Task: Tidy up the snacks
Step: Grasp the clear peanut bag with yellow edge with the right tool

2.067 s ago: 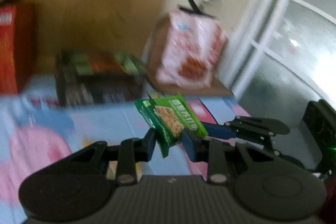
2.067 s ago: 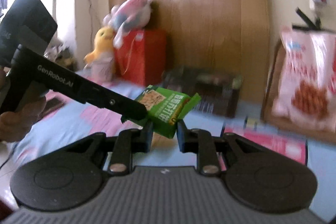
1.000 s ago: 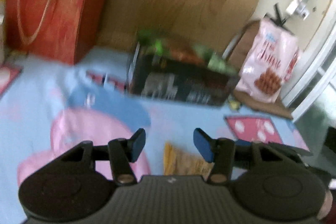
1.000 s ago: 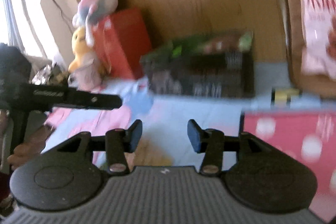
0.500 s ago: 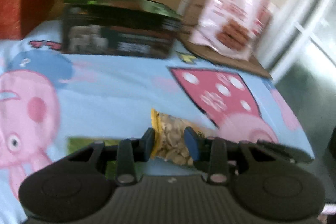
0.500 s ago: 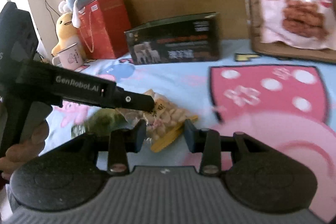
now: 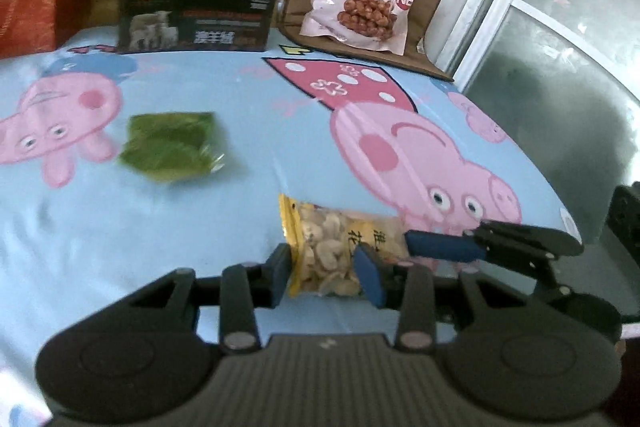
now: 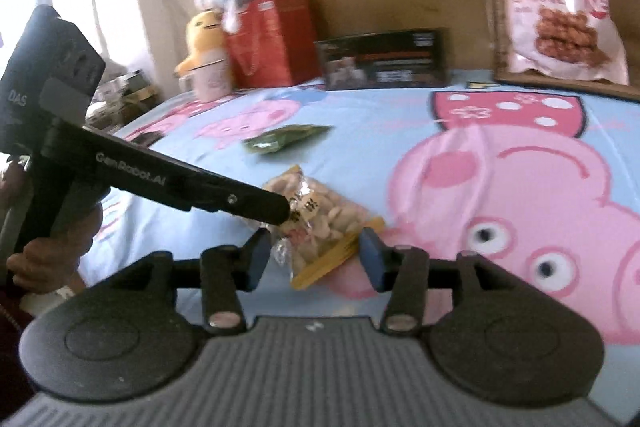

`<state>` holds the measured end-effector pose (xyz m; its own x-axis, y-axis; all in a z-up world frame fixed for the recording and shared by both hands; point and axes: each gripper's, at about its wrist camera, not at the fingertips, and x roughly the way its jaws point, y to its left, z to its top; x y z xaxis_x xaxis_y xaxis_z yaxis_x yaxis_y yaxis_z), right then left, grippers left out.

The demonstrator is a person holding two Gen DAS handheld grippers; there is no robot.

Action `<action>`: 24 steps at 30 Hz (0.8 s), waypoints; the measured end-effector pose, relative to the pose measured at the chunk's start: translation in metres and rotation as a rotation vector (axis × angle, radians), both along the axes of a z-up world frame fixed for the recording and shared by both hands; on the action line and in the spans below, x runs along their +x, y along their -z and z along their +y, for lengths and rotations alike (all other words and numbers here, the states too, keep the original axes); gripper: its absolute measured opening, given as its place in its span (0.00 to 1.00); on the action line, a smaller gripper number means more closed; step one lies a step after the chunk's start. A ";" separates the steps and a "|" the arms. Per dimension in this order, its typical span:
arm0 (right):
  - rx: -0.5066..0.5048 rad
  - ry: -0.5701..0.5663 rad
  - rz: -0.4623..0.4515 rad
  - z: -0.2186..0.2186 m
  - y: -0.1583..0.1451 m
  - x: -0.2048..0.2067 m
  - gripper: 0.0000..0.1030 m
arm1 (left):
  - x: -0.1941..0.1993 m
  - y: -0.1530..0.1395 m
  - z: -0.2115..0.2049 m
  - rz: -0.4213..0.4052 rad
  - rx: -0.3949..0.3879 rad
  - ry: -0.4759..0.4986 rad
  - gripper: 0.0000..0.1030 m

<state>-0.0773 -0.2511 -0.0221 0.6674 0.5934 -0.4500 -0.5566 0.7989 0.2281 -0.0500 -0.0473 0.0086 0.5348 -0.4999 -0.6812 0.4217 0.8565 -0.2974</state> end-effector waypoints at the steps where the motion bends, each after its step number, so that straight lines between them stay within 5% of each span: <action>1: -0.006 -0.004 -0.009 0.003 0.000 -0.002 0.59 | -0.004 -0.001 0.004 0.006 -0.003 0.005 0.44; 6: -0.035 0.005 -0.025 0.005 -0.002 -0.004 0.64 | -0.008 -0.008 0.023 0.010 -0.030 -0.030 0.58; 14: -0.107 0.065 -0.057 0.007 0.004 -0.014 0.70 | 0.011 -0.003 0.016 0.048 -0.054 -0.027 0.58; 18: -0.195 0.051 -0.101 0.022 0.006 -0.017 0.69 | 0.007 -0.001 0.009 0.033 -0.034 0.008 0.46; 24: -0.214 0.007 -0.129 0.037 0.006 -0.018 0.49 | -0.003 0.001 0.015 0.039 -0.041 0.031 0.29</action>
<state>-0.0950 -0.2142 -0.0284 0.7311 0.4892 -0.4755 -0.5647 0.8251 -0.0193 -0.0530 -0.0320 0.0073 0.4924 -0.5434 -0.6799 0.4352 0.8302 -0.3484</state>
